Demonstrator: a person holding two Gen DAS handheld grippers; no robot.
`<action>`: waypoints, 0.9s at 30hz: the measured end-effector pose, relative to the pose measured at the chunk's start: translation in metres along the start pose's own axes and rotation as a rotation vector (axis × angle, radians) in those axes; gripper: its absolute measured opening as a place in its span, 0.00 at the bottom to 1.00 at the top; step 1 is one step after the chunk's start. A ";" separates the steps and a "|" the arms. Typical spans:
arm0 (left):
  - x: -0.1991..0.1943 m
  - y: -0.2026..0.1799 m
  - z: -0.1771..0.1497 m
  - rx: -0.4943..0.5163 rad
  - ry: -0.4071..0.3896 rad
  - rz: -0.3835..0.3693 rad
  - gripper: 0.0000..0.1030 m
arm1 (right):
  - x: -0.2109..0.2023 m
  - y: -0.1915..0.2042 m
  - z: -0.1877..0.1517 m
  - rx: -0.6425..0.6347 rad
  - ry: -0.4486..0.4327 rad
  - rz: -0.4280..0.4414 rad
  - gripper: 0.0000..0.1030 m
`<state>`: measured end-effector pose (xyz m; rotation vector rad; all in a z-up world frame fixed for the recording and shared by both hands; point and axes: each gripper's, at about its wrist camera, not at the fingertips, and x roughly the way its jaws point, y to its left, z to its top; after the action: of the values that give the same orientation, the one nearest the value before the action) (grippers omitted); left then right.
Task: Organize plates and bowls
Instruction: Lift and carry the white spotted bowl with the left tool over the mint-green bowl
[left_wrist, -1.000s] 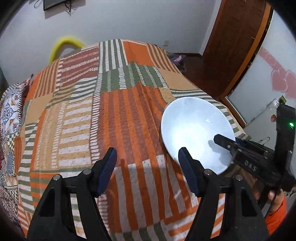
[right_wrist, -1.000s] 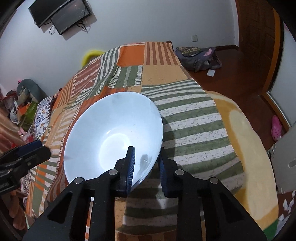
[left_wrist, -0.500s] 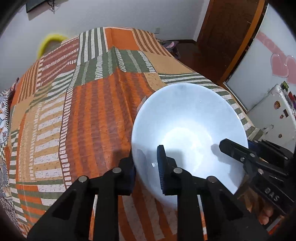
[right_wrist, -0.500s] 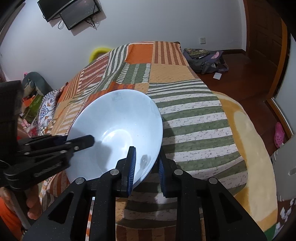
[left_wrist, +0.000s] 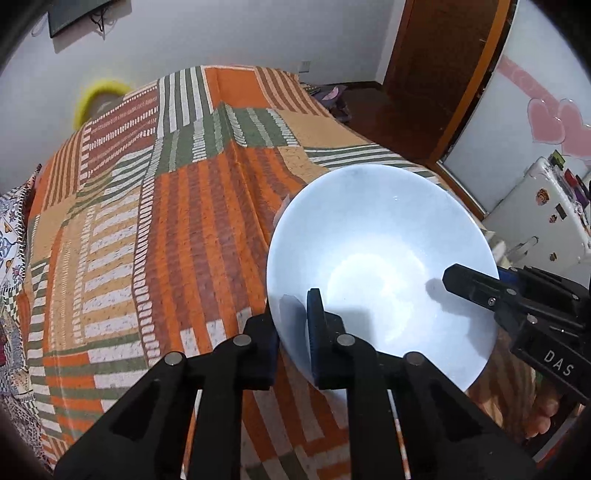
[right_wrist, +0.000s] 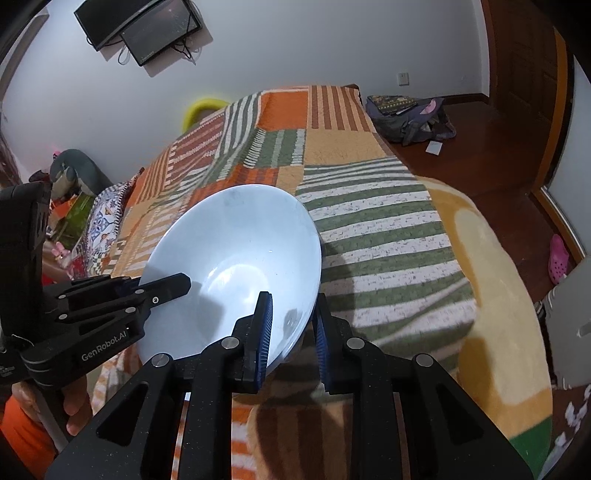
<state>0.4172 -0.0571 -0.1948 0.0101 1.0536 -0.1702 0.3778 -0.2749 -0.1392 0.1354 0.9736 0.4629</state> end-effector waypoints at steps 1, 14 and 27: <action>-0.005 -0.001 -0.002 -0.003 -0.006 -0.003 0.12 | -0.004 0.001 -0.001 0.000 -0.005 0.002 0.19; -0.098 -0.006 -0.037 -0.017 -0.096 -0.010 0.13 | -0.068 0.042 -0.015 -0.037 -0.090 0.040 0.19; -0.194 0.008 -0.098 -0.049 -0.170 0.021 0.13 | -0.109 0.094 -0.046 -0.105 -0.143 0.087 0.19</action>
<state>0.2405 -0.0148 -0.0762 -0.0369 0.8876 -0.1245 0.2586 -0.2433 -0.0521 0.1151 0.8035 0.5754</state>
